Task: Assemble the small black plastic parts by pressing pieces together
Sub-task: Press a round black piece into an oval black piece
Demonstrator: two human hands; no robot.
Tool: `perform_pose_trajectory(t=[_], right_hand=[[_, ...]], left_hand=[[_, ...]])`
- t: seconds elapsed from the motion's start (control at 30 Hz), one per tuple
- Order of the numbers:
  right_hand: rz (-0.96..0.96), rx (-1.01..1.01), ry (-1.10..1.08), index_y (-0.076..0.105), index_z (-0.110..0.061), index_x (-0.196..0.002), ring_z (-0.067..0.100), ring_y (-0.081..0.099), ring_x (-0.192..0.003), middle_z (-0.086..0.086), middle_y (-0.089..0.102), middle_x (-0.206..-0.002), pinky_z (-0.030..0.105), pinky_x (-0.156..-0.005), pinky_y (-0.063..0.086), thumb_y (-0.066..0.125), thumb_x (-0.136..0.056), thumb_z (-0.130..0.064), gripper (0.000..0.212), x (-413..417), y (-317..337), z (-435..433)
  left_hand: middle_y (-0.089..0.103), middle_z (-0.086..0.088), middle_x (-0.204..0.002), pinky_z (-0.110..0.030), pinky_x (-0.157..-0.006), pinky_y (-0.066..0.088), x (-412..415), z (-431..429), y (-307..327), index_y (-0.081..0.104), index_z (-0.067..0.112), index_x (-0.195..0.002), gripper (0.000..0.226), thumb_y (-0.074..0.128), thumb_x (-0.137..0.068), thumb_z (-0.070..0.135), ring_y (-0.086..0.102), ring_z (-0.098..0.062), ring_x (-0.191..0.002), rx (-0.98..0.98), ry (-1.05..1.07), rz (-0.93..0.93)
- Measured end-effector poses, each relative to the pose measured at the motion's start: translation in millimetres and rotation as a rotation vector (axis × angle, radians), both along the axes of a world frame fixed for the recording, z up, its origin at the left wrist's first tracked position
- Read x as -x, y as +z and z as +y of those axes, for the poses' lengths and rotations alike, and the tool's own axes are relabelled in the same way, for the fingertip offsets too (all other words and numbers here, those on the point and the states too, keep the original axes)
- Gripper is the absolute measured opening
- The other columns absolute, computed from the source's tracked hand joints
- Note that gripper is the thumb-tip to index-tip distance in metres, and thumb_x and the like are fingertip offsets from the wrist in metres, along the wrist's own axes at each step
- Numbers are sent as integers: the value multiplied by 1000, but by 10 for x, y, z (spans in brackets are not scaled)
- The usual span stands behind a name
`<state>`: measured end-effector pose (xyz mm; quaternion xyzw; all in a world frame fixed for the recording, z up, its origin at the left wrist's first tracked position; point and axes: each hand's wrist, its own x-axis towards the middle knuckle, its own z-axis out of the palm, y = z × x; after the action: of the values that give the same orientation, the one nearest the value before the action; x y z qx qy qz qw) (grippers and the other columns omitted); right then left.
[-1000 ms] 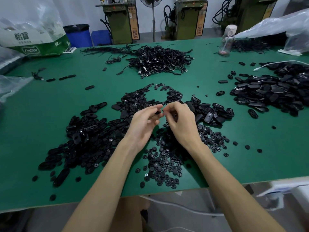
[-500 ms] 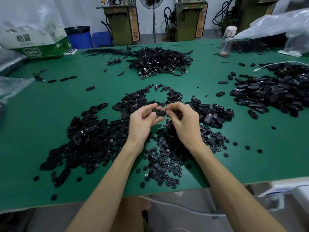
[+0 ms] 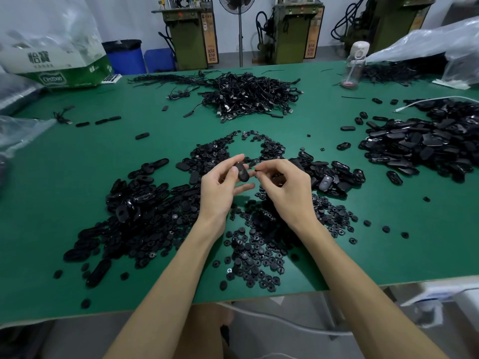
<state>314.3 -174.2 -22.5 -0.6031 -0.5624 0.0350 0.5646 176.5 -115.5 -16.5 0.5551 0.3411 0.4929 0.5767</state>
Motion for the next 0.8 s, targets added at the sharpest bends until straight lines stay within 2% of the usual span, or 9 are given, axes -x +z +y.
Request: perform_pose_trajectory(t=[0.07, 0.23, 0.37, 0.47, 0.57, 0.7, 0.8], right_hand=[[31, -1, 4, 77, -13, -99, 8, 67, -82, -4, 73, -92, 14, -74, 50, 74, -91, -8, 10, 4, 1, -6], [85, 12, 34, 75, -11, -101, 9, 67, -82, -4, 74, -92, 21, -74, 54, 72, -91, -3, 12, -2, 8, -17], [124, 30, 49, 74, -9, -104, 6, 68, -85, -6, 74, -93, 18, -79, 52, 75, -92, -5, 12, -13, 19, -21], [129, 45, 53, 76, -9, -104, 2, 66, -85, -4, 74, -94, 13, -78, 47, 74, -94, -9, 10, -26, 23, -16], [112, 59, 41, 77, -12, -101, 3, 63, -84, -3, 73, -94, 14, -77, 44, 71, -96, -9, 8, -33, 20, -10], [129, 59, 37, 76, -12, -102, 2, 64, -87, -5, 73, -95, 13, -80, 46, 71, -96, -7, 9, -34, 24, -7], [122, 59, 35, 74, -8, -104, -3, 65, -87, -8, 72, -93, 9, -80, 46, 71, -95, -4, 11, -34, 15, -7]], left_hand=[[71, -17, -118, -33, -79, 63, 8, 3, 6, 68, 5, -129, 30, 48, -108, 2, 77, -25, -100, 16, 6, -16], [75, -17, -107, -27, -70, 61, 12, -19, 14, 67, -1, -125, 24, 61, -102, 0, 78, -27, -92, 44, 24, -24], [78, -12, -105, -25, -62, 57, 23, -19, 26, 73, 8, -116, 18, 67, -99, 5, 78, -24, -88, 55, 48, -33], [78, -6, -99, -26, -66, 57, 27, -6, 21, 76, 11, -114, 18, 69, -98, 6, 76, -21, -86, 40, 51, -48], [76, -3, -95, -26, -77, 59, 18, 8, -14, 76, 11, -117, 23, 66, -98, 2, 74, -18, -86, 9, 47, -18], [72, -11, -113, -23, -88, 58, -6, 11, -35, 73, 12, -123, 38, 58, -98, -11, 76, -18, -98, 1, -8, 17], [73, -12, -110, -21, -85, 59, -24, 10, -48, 70, 8, -126, 38, 63, -94, -12, 78, -20, -95, -22, -3, 53]])
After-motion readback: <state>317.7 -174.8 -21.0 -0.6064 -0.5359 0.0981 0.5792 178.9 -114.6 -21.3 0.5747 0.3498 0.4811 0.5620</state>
